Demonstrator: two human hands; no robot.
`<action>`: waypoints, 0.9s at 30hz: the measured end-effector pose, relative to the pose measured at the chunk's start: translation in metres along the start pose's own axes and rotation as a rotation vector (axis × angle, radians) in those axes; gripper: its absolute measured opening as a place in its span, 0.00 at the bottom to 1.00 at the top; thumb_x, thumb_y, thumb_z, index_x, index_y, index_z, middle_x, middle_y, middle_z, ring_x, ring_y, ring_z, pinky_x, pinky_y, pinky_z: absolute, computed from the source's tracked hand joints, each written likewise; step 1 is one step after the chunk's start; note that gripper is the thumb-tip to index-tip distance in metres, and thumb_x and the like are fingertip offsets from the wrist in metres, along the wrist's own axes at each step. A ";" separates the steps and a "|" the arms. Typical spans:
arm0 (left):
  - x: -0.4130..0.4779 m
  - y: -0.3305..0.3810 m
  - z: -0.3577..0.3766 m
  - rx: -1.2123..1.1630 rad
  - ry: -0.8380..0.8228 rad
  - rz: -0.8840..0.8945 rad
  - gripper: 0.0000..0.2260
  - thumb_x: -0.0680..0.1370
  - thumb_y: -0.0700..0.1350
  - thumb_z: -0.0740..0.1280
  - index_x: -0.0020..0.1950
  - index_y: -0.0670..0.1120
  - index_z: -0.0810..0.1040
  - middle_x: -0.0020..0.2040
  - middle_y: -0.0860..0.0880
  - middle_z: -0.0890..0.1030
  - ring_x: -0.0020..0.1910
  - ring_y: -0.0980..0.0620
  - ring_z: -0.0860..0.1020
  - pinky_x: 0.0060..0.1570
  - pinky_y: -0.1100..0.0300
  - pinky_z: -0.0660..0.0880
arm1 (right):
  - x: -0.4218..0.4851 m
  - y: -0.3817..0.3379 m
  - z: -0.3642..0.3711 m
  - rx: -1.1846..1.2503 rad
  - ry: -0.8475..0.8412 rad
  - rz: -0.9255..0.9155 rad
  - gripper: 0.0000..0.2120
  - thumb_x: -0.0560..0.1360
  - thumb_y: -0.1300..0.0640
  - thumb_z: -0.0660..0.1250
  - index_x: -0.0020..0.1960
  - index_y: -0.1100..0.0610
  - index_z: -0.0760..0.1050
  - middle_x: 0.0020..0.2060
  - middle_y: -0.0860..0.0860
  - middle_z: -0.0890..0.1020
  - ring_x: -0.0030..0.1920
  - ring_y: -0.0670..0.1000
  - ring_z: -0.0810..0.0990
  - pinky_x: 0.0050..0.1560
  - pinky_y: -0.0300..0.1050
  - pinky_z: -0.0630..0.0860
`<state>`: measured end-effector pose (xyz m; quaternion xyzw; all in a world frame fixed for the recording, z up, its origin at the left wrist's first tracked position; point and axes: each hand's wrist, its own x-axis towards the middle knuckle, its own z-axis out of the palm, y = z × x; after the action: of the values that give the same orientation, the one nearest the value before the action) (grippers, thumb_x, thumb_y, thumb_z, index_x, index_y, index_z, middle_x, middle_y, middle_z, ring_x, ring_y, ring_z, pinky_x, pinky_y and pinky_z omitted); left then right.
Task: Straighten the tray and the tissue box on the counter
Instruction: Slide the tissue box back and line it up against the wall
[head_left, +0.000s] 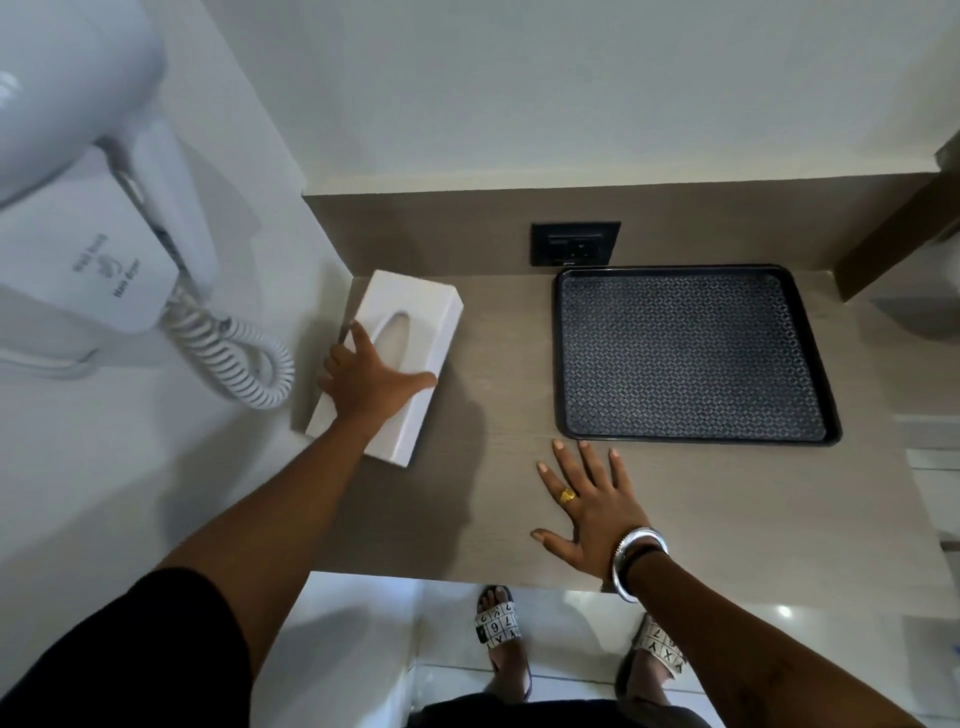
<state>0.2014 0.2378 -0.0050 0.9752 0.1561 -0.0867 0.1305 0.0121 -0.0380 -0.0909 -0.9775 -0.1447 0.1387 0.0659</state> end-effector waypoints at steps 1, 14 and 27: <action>0.008 0.005 -0.001 -0.022 0.002 -0.045 0.60 0.59 0.69 0.76 0.80 0.49 0.48 0.76 0.35 0.60 0.75 0.34 0.60 0.73 0.36 0.56 | 0.000 0.000 0.000 0.001 0.001 0.002 0.41 0.72 0.27 0.52 0.78 0.49 0.57 0.78 0.55 0.57 0.76 0.63 0.54 0.72 0.70 0.52; 0.020 0.012 0.026 -0.036 0.025 -0.180 0.58 0.62 0.72 0.72 0.80 0.45 0.50 0.76 0.35 0.60 0.75 0.34 0.60 0.72 0.36 0.57 | 0.004 0.003 0.000 0.014 -0.026 0.016 0.40 0.71 0.28 0.56 0.77 0.48 0.59 0.78 0.54 0.57 0.76 0.63 0.55 0.72 0.69 0.53; -0.041 -0.049 0.049 0.242 0.235 0.582 0.48 0.71 0.77 0.53 0.81 0.45 0.57 0.81 0.39 0.53 0.80 0.39 0.53 0.77 0.41 0.50 | 0.004 0.005 0.003 0.005 0.008 -0.002 0.39 0.71 0.29 0.56 0.77 0.48 0.59 0.78 0.54 0.58 0.76 0.63 0.54 0.71 0.67 0.48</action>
<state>0.1411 0.2575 -0.0545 0.9906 -0.1267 0.0493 0.0142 0.0160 -0.0411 -0.0955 -0.9778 -0.1449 0.1350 0.0691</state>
